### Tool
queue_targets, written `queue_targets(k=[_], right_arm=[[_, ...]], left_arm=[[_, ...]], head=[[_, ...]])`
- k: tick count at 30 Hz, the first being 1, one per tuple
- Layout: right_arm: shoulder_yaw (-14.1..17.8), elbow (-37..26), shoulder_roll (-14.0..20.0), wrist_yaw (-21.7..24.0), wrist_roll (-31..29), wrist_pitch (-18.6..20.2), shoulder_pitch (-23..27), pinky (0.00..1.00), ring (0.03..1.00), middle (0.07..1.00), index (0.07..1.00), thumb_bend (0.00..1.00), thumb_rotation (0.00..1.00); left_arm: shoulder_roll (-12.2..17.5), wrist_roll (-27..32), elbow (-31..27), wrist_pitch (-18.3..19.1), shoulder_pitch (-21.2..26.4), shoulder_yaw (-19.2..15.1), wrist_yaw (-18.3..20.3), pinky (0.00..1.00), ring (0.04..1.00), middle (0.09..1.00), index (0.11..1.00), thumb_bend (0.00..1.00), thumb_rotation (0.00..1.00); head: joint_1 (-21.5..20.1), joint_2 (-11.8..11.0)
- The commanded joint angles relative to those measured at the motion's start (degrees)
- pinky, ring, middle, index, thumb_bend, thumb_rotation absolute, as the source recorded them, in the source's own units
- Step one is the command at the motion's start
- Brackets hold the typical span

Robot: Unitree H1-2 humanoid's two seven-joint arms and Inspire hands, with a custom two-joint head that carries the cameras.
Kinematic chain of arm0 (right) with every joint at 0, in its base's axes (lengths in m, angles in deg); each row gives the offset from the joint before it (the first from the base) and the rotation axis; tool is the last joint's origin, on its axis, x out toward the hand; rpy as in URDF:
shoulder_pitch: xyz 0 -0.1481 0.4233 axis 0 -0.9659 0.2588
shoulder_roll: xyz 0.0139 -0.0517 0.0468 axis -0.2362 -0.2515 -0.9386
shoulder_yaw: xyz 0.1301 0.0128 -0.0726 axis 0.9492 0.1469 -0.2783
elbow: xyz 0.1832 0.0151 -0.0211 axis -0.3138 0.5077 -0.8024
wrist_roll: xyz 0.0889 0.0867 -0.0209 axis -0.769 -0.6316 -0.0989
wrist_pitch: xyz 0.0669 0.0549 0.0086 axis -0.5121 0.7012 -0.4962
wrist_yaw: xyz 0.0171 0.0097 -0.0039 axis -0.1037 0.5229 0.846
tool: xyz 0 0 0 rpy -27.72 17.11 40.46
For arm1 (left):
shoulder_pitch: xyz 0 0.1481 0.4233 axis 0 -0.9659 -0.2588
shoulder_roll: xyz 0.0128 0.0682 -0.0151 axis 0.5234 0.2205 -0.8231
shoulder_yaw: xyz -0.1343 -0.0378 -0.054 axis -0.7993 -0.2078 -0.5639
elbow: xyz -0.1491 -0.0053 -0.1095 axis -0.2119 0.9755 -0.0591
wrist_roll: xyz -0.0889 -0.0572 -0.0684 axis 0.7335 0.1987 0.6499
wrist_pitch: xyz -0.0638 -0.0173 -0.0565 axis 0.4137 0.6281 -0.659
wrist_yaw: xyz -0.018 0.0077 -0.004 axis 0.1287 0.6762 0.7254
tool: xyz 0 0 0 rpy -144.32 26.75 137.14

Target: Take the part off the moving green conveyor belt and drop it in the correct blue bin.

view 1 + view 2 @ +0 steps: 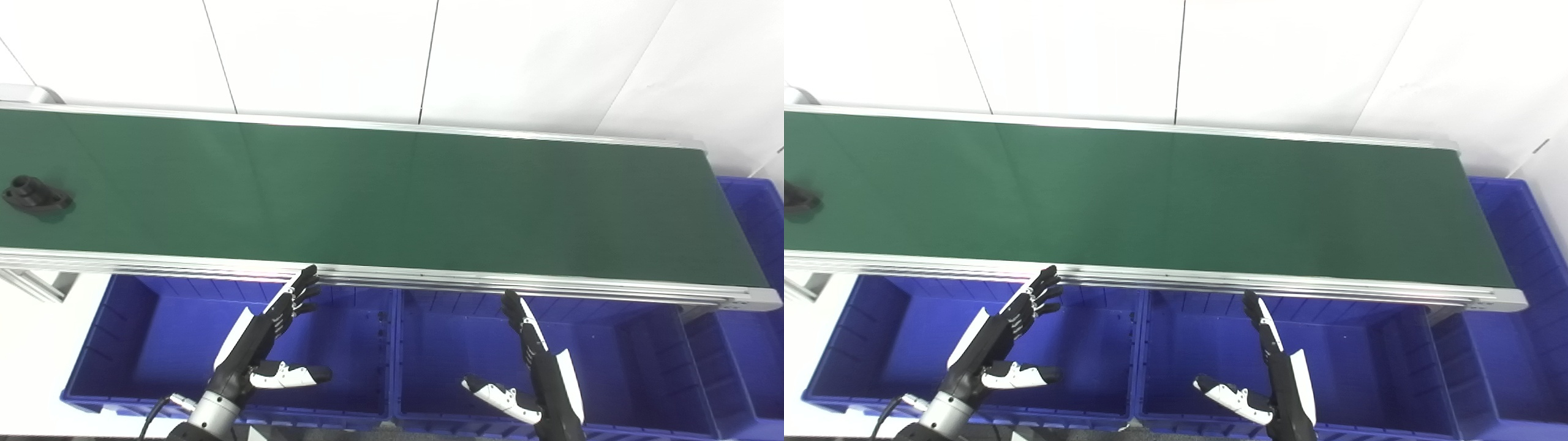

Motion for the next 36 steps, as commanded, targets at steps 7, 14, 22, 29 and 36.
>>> queue_targets(k=[7, 14, 22, 29, 36], right_arm=[[0.3, -0.34, -0.35, -0.17, 0.95, -2.67, 0.5, 0.93, 0.941, 0.941, 0.954, 0.84, 0.45], [0.06, 0.0, -0.04, 0.02, 0.64, -2.6, 0.78, 0.95, 0.947, 0.945, 0.96, 0.84, 0.44], [-0.38, 0.52, -0.01, -0.26, 0.13, -2.64, 1.07, 0.95, 0.947, 0.944, 0.956, 0.84, 0.44], [-0.7, 0.42, 0.04, -0.71, 0.27, -2.63, 0.95, 0.95, 0.948, 0.946, 0.954, 0.84, 0.44], [-0.68, 0.54, 0.29, -1.03, 0.94, -2.63, 0.92, 0.93, 0.943, 0.947, 0.953, 0.84, 0.45]], left_arm=[[0.26, 0.22, -0.14, -1.66, 0.58, 0.13, -1.24, 0.85, 0.904, 0.942, 0.946, 0.83, 0.4], [0.48, 0.53, 0.6, -1.66, 1.1, 0.52, -1.2, 0.84, 0.906, 0.942, 0.948, 0.83, 0.38], [0.95, 0.31, 1.08, -1.66, 1.35, 0.86, -1.27, 0.85, 0.916, 0.949, 0.947, 0.82, 0.38], [1.2, -0.14, 0.74, -1.66, 1.31, 1.17, -1.81, 0.84, 0.907, 0.943, 0.947, 0.82, 0.39], [1.15, 0.0, 0.83, -1.66, 1.2, 1.3, -1.95, 0.84, 0.912, 0.945, 0.944, 0.81, 0.37]], head=[[0.36, -0.68], [1.08, -1.11], [1.32, -1.38], [1.44, -1.33], [1.58, -1.63]])
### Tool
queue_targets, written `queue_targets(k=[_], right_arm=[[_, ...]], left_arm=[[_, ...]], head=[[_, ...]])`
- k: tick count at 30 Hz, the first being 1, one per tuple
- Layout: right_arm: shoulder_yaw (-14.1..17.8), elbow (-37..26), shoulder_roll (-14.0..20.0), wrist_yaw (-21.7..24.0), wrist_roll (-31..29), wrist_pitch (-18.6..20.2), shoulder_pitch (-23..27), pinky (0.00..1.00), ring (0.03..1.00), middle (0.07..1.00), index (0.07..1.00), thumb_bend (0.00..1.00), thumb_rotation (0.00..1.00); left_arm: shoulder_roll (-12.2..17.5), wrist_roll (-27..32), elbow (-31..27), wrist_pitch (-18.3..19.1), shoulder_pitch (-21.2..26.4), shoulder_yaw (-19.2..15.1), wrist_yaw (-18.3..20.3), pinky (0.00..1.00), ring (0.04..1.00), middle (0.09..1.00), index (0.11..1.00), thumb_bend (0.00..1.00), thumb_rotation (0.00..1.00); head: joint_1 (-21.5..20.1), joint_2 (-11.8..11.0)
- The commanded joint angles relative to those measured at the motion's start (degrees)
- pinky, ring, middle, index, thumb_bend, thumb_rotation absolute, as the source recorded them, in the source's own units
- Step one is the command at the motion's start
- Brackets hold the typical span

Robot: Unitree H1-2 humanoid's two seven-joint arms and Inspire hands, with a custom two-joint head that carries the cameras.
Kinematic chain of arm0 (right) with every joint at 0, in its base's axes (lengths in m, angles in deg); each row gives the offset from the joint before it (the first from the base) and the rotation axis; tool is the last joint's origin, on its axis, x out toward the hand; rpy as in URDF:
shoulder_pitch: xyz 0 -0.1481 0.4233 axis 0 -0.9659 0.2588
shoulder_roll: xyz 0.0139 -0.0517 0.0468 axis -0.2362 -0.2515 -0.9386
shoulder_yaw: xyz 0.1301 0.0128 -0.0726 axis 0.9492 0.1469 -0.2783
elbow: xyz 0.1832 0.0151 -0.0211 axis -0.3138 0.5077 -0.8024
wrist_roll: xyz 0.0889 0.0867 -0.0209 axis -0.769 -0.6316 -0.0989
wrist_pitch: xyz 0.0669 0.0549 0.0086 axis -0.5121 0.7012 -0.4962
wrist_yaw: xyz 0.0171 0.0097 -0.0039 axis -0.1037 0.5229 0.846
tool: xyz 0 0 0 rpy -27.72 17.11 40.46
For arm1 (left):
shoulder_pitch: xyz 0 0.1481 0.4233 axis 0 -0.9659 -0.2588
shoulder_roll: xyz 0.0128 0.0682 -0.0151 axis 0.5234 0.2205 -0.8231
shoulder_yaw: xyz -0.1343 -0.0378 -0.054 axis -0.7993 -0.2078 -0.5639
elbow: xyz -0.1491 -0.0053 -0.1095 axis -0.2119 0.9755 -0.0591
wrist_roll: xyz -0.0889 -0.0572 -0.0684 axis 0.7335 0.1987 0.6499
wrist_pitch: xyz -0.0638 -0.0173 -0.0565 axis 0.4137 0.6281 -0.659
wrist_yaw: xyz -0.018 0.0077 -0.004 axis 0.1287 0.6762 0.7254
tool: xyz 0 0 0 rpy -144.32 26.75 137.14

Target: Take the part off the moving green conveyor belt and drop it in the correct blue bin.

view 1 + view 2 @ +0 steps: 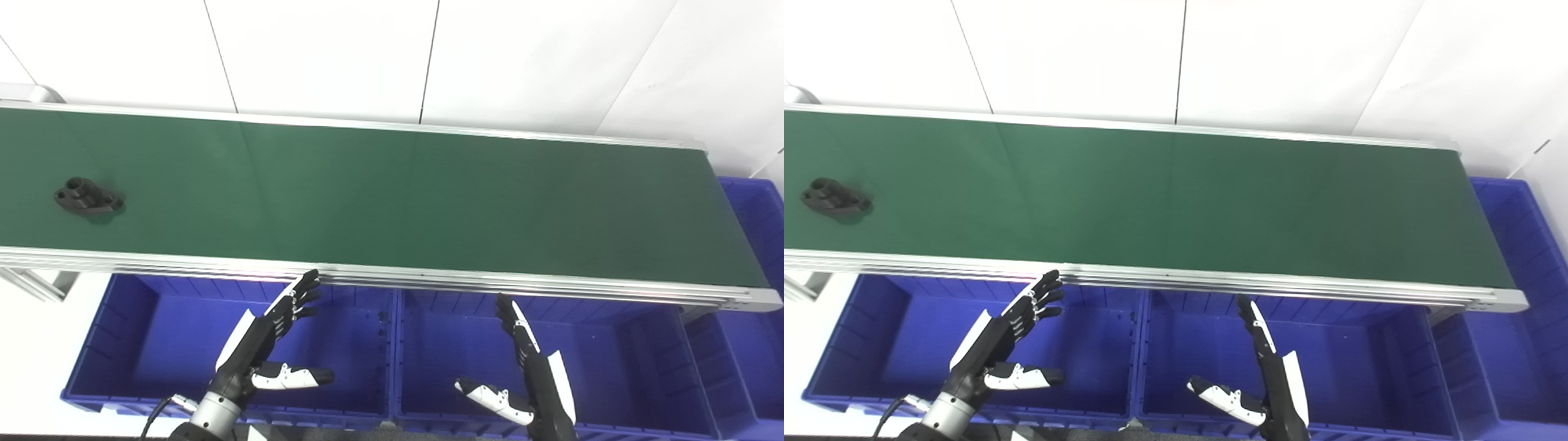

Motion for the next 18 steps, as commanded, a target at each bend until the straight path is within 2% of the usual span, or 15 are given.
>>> queue_targets(k=[1, 18], right_arm=[[-0.05, -0.87, 0.32, -0.51, 0.14, -2.64, 0.14, 0.94, 0.943, 0.947, 0.953, 0.83, 0.45], [-0.37, -1.0, 0.46, -0.63, -0.42, -2.65, 0.07, 0.95, 0.948, 0.947, 0.957, 0.84, 0.44]], left_arm=[[0.65, 0.06, -0.97, -1.66, 0.62, 0.29, -0.8, 0.84, 0.912, 0.945, 0.943, 0.81, 0.37], [0.89, -0.12, -1.27, -1.66, 0.43, 0.52, -0.96, 0.84, 0.91, 0.943, 0.944, 0.81, 0.38]], head=[[0.18, -0.31], [0.52, -0.28]])
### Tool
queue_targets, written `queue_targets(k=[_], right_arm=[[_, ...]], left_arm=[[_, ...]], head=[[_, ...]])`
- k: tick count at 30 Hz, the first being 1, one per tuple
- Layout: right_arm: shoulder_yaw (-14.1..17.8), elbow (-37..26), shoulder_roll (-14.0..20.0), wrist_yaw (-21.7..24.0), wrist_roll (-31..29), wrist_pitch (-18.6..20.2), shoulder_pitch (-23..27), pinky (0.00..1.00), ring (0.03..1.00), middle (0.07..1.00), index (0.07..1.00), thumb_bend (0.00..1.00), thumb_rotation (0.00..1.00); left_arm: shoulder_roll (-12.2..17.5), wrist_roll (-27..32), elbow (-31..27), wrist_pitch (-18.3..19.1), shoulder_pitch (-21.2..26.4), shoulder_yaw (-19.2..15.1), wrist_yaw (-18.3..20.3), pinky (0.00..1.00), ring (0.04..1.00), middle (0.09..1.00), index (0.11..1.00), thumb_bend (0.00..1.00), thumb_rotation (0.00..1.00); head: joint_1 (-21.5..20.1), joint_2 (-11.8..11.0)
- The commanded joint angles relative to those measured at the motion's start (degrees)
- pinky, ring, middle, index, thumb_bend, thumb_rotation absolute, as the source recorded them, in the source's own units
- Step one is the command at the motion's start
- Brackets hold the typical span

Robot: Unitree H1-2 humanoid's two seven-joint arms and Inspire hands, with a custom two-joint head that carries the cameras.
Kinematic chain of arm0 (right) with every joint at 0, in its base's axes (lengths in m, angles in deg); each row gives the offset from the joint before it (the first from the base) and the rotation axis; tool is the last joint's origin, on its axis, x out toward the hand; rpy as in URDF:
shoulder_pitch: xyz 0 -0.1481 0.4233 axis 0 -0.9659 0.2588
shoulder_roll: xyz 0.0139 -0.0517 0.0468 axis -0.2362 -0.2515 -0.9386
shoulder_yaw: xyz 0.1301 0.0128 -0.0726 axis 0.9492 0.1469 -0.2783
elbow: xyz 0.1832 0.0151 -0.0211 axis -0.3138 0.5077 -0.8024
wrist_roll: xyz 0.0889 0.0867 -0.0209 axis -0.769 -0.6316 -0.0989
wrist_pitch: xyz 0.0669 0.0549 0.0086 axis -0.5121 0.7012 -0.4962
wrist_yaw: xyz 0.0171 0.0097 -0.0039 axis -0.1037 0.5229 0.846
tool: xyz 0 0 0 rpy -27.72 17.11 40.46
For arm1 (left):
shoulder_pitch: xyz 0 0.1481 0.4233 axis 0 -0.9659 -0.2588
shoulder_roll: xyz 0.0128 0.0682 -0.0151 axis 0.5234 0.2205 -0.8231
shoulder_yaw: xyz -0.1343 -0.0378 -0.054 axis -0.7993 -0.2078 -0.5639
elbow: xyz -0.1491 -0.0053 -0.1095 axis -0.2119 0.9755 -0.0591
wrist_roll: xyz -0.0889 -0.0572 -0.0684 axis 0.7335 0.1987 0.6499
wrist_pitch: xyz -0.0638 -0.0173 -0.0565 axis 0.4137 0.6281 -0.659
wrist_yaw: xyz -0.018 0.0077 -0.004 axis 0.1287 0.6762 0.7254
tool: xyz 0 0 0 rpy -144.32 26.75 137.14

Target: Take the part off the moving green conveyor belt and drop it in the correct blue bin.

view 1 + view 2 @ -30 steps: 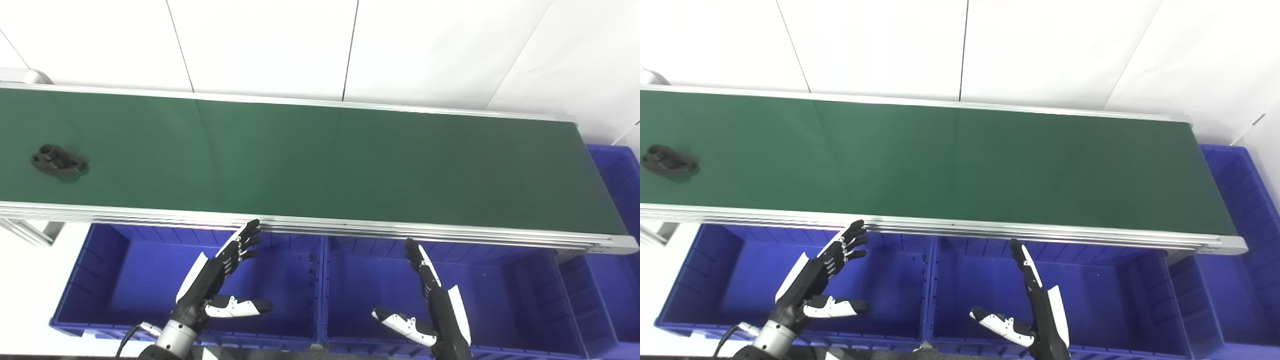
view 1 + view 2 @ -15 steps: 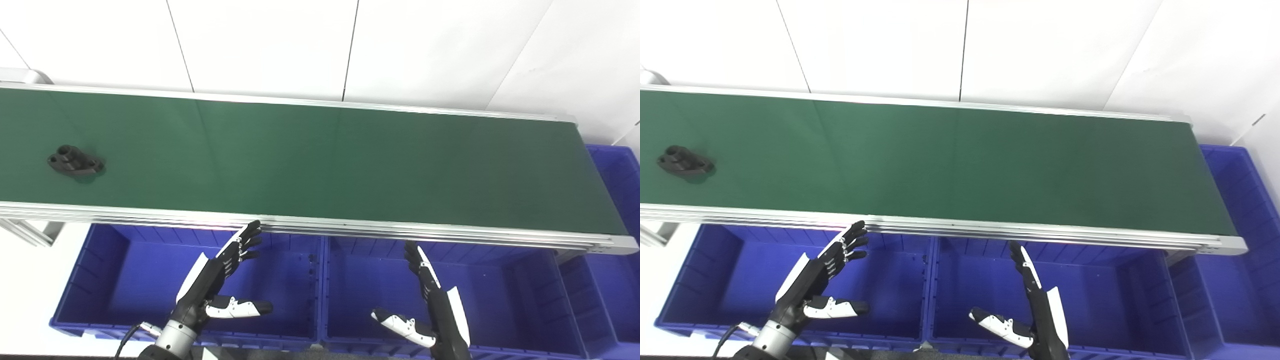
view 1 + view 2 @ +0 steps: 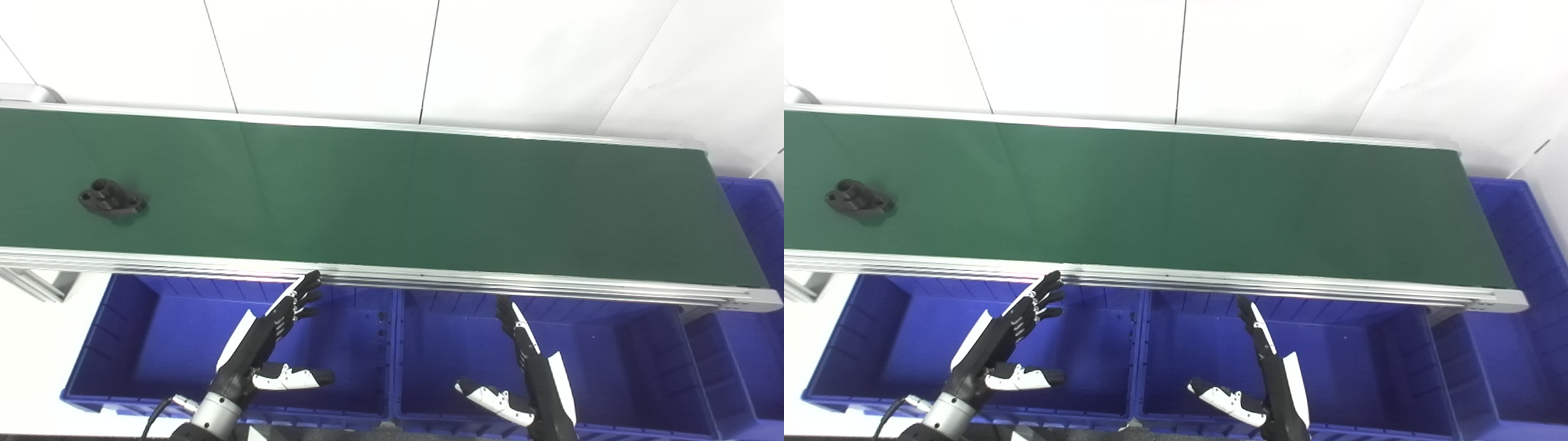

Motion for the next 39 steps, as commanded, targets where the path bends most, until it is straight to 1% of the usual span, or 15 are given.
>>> queue_targets(k=[1, 7, 9, 12, 13, 14, 15, 16, 17, 18, 19, 21, 24, 31, 39], right_arm=[[-0.15, -1.32, 0.16, -0.35, -0.36, -2.66, 0.12, 0.95, 0.948, 0.945, 0.958, 0.84, 0.44], [-0.81, -1.22, 0.77, -0.56, -0.07, -2.67, 0.42, 0.94, 0.952, 0.959, 0.953, 0.82, 0.44], [-1.26, -1.26, 1.06, -1.39, 1.09, -2.68, 0.58, 0.92, 0.944, 0.956, 0.946, 0.82, 0.45], [-1.73, -1.16, 1.53, -1.66, 1.76, -2.67, 0.81, 0.92, 0.947, 0.961, 0.945, 0.82, 0.46], [-1.88, -1.15, 1.77, -1.61, 1.77, -2.67, 0.9, 0.92, 0.947, 0.959, 0.947, 0.81, 0.46], [-2.01, -1.16, 1.95, -1.62, 1.77, -2.67, 0.96, 0.93, 0.948, 0.958, 0.949, 0.81, 0.46], [-2.14, -0.87, 2.3, -1.66, 1.72, -2.67, 1.23, 0.93, 0.948, 0.958, 0.95, 0.81, 0.45], [-2.25, -0.65, 2.55, -1.73, 1.68, -2.68, 1.43, 0.92, 0.947, 0.957, 0.949, 0.81, 0.45], [-2.45, -0.01, 3.08, -1.7, 0.99, -2.68, 1.87, 0.92, 0.942, 0.955, 0.949, 0.81, 0.44], [-2.64, 0.49, 3.5, -1.73, 0.43, -2.68, 2.18, 0.9, 0.933, 0.953, 0.949, 0.8, 0.43], [-3.1, 1.07, 4.12, -2.22, 0.0, -2.68, 2.55, 0.89, 0.93, 0.952, 0.95, 0.8, 0.42], [-4.01, 2.14, 5.09, -3.17, -0.84, -2.69, 2.94, 0.95, 0.959, 0.969, 0.964, 0.77, 0.39], [-5.16, 3.15, 6.11, -4.05, -1.77, -2.69, 3.08, 0.99, 0.993, 0.989, 0.984, 0.75, 0.38], [-6.11, 3.99, 7.18, -5.53, -2.24, -2.68, 2.95, 1.0, 0.993, 0.989, 0.988, 0.75, 0.38], [-5.93, 3.85, 7.06, -5.18, -3.81, -2.68, 2.72, 1.0, 0.994, 0.984, 0.977, 0.75, 0.33]], left_arm=[[0.87, -0.12, -1.26, -1.66, 0.4, 0.21, -0.86, 0.84, 0.91, 0.944, 0.944, 0.81, 0.38], [0.87, 0.08, -1.33, -1.66, 0.31, 0.22, -0.68, 0.84, 0.917, 0.948, 0.943, 0.81, 0.36], [1.19, -0.76, -1.33, -1.66, 0.43, 0.57, -1.27, 0.84, 0.915, 0.948, 0.943, 0.8, 0.37], [1.58, -1.27, -0.92, -1.66, 0.77, 1.16, -1.9, 0.84, 0.915, 0.947, 0.937, 0.81, 0.38], [1.68, -1.37, -0.85, -1.66, 0.84, 1.46, -2.12, 0.84, 0.916, 0.947, 0.935, 0.81, 0.38], [1.78, -1.44, -0.82, -1.66, 0.88, 1.73, -2.35, 0.85, 0.919, 0.948, 0.934, 0.81, 0.38], [1.82, -1.55, -0.61, -1.66, 0.95, 2.12, -2.5, 0.85, 0.92, 0.948, 0.933, 0.81, 0.38], [1.87, -1.61, -0.46, -1.66, 1.0, 2.42, -2.64, 0.86, 0.922, 0.948, 0.931, 0.81, 0.38], [1.81, -1.84, -0.12, -1.66, 1.03, 2.98, -2.96, 0.86, 0.922, 0.946, 0.929, 0.82, 0.37], [1.79, -2.03, 0.14, -1.66, 1.06, 3.48, -3.33, 0.86, 0.92, 0.944, 0.926, 0.82, 0.37], [1.82, -2.87, 0.6, -1.66, 1.14, 4.17, -4.32, 0.85, 0.915, 0.939, 0.921, 0.83, 0.36], [2.04, -4.16, 1.47, -1.66, 1.36, 5.44, -6.16, 0.82, 0.898, 0.923, 0.903, 0.85, 0.37], [2.59, -5.34, 2.4, -1.66, 1.82, 7.46, -9.04, 0.8, 0.881, 0.91, 0.885, 0.87, 0.36], [3.33, -4.94, 3.32, -1.66, 2.58, 10.23, -12.49, 0.79, 0.872, 0.901, 0.865, 0.9, 0.31], [4.19, -5.09, 3.57, -1.66, 3.2, 12.48, -15.36, 0.79, 0.868, 0.896, 0.866, 0.91, 0.31]], head=[[0.08, -0.02], [0.31, -0.01], [0.41, -0.08], [1.7, -0.5], [3.93, -1.27], [3.93, -1.27], [6.77, -2.42], [6.77, -2.42], [11.21, -4.46], [11.77, -4.73], [14.59, -6.39], [16.4, -7.78], [18.02, -9.68], [17.74, -10.19], [17.14, -10.28]])
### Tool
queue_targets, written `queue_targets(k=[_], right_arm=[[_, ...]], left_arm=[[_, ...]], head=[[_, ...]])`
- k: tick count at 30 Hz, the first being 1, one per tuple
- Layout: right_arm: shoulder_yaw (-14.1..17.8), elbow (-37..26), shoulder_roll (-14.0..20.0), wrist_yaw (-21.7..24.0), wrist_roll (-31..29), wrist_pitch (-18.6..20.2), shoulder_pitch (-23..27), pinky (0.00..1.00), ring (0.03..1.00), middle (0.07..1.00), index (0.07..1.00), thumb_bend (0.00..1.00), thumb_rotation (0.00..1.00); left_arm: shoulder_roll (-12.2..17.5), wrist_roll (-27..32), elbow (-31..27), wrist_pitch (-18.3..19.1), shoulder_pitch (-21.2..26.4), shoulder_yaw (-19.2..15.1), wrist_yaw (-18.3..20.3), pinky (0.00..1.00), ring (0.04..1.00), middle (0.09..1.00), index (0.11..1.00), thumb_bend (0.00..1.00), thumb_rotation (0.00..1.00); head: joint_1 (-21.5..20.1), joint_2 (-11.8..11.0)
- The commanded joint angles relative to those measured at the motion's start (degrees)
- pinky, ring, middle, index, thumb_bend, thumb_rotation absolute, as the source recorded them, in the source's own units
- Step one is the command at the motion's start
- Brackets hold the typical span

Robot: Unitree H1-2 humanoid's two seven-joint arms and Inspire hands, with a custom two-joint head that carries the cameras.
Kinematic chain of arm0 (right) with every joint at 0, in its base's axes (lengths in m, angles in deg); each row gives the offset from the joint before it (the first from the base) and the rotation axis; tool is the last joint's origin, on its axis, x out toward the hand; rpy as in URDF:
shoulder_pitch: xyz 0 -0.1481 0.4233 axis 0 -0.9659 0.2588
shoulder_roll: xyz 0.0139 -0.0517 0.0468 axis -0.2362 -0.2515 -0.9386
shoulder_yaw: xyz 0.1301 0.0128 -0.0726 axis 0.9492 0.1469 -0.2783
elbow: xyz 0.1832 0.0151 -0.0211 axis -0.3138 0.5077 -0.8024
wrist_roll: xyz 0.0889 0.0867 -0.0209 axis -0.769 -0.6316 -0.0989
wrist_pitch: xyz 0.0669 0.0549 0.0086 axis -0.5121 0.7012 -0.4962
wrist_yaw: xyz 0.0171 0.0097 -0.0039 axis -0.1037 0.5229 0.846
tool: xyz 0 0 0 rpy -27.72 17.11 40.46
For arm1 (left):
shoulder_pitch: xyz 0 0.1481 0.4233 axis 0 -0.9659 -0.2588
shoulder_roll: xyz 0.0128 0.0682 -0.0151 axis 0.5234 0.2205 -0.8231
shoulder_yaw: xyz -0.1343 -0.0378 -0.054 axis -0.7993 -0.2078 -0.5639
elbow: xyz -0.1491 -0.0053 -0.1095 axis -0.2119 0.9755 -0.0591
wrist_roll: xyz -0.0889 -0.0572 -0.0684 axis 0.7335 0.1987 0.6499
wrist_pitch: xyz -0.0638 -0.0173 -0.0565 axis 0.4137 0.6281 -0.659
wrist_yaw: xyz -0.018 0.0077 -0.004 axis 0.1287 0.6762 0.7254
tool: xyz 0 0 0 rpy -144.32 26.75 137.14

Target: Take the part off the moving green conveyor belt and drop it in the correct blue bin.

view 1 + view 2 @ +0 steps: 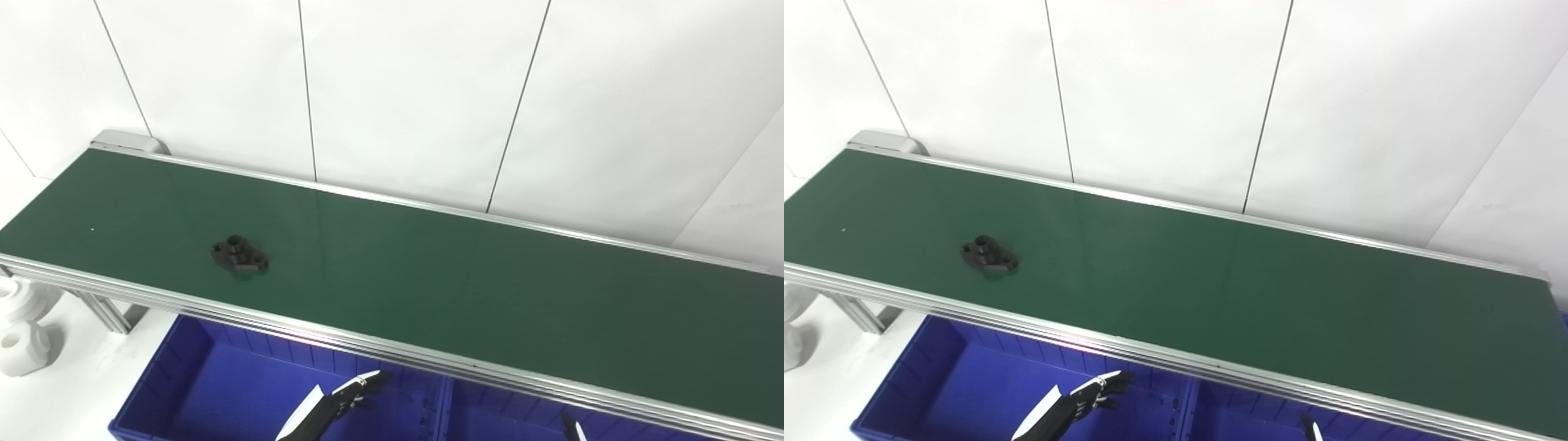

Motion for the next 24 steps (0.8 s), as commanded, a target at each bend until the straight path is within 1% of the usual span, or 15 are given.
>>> queue_targets(k=[1, 5, 8, 12, 14, 15, 16, 24], right_arm=[[0.21, -0.97, 0.18, -0.44, -0.15, -2.68, -0.24, 1.0, 0.993, 0.984, 0.977, 0.75, 0.33], [0.18, -1.17, 0.24, -0.81, 0.34, -2.68, -0.37, 1.0, 0.991, 0.984, 0.976, 0.73, 0.32], [0.35, -1.27, 0.09, -0.18, -0.45, -2.68, -0.35, 1.0, 0.997, 0.989, 0.977, 0.74, 0.31], [0.33, -1.12, 0.03, -0.26, -0.59, -2.68, -0.28, 1.0, 0.997, 0.988, 0.976, 0.75, 0.33], [0.15, -1.23, -0.02, -1.02, 0.03, -2.68, -0.28, 1.0, 0.99, 0.983, 0.973, 0.76, 0.34], [0.1, -1.3, -0.05, -1.37, 0.43, -2.68, -0.31, 0.99, 0.988, 0.982, 0.972, 0.76, 0.34], [0.05, -1.35, -0.07, -1.6, 0.7, -2.68, -0.33, 0.99, 0.983, 0.976, 0.97, 0.76, 0.36], [-1.46, -1.86, -0.39, -4.32, 2.34, -2.68, -0.01, 0.95, 0.949, 0.95, 0.951, 0.79, 0.38]], left_arm=[[0.63, -0.04, -0.48, -1.66, 0.97, 0.46, -1.58, 0.79, 0.868, 0.896, 0.866, 0.91, 0.31], [0.84, 0.12, -0.52, -1.66, 1.04, 0.84, -1.95, 0.78, 0.867, 0.897, 0.869, 0.92, 0.31], [1.02, 0.13, -0.48, -1.66, 1.23, 1.14, -2.24, 0.78, 0.865, 0.896, 0.87, 0.92, 0.3], [1.35, -0.12, -0.32, -1.66, 1.44, 1.69, -3.11, 0.78, 0.864, 0.895, 0.871, 0.91, 0.31], [1.55, 0.08, -0.35, -1.66, 1.47, 1.86, -3.17, 0.78, 0.868, 0.898, 0.873, 0.91, 0.3], [1.63, 0.22, -0.47, -1.66, 1.43, 1.87, -3.15, 0.79, 0.869, 0.899, 0.873, 0.91, 0.3], [1.69, 0.32, -0.56, -1.66, 1.4, 1.89, -3.15, 0.79, 0.87, 0.9, 0.873, 0.91, 0.31], [2.51, 1.26, -1.43, -1.66, 0.93, 1.34, -2.75, 0.79, 0.88, 0.908, 0.882, 0.91, 0.31]], head=[[0.09, 0.0], [0.02, 0.06], [-0.29, 0.09], [-1.09, 0.3], [-1.69, 0.33], [-2.55, 0.67], [-2.55, 0.67], [-9.61, 2.49]])
